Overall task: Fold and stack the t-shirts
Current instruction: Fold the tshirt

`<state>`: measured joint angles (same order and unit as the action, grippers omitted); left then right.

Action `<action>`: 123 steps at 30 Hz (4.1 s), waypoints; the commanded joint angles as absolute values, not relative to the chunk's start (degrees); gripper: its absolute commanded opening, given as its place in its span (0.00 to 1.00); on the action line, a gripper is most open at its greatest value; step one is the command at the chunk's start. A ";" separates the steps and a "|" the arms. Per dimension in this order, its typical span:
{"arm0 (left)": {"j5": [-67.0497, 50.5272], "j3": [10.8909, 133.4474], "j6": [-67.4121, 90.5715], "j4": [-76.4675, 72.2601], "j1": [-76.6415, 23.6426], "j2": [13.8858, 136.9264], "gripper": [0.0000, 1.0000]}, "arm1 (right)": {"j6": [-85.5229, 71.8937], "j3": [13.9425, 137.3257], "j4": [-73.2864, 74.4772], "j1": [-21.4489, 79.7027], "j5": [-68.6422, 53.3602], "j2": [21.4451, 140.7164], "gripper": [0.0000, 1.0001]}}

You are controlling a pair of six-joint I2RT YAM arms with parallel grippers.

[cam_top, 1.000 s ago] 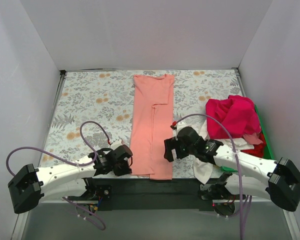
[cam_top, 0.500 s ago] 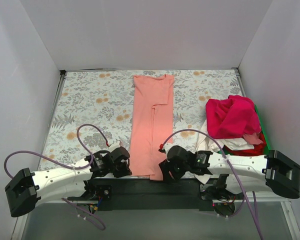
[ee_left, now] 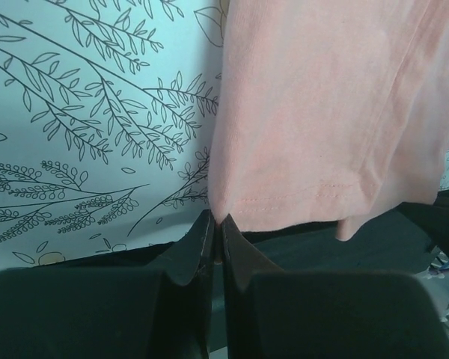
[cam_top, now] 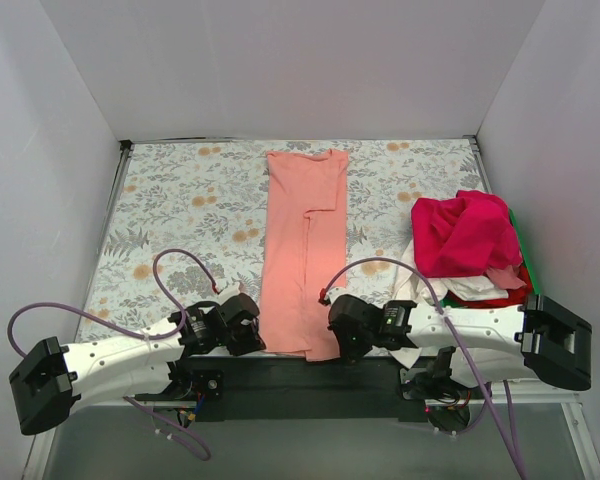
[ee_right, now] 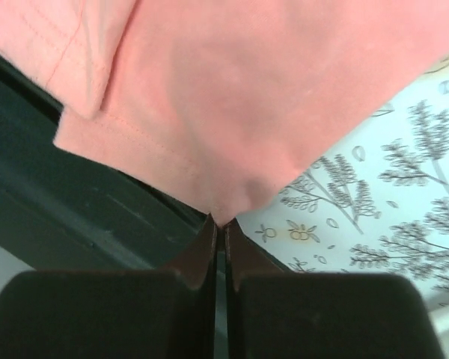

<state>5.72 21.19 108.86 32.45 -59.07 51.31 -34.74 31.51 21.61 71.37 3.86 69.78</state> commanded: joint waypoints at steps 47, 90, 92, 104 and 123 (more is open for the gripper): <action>7.29 67.32 79.28 7.12 -27.86 101.42 0.00 | -12.04 70.22 7.47 30.59 -2.90 98.78 0.01; -3.78 35.94 89.47 4.22 -26.19 82.26 0.45 | -23.55 39.46 -1.85 29.53 -16.08 82.97 0.74; -3.17 36.12 89.82 4.39 -26.19 83.49 0.36 | -23.73 39.46 -2.20 29.44 -15.82 83.93 0.69; -1.76 36.04 90.09 5.36 -26.19 86.04 0.00 | -24.08 42.10 -3.51 29.53 -15.38 90.35 0.40; -4.58 21.19 99.13 13.34 -31.54 60.85 0.00 | -23.64 29.98 -0.09 34.35 -24.25 76.05 0.01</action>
<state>-5.17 25.50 94.63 6.81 -28.91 68.73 -23.70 33.45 -2.83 31.73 -19.81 80.20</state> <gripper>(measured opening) 0.032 0.031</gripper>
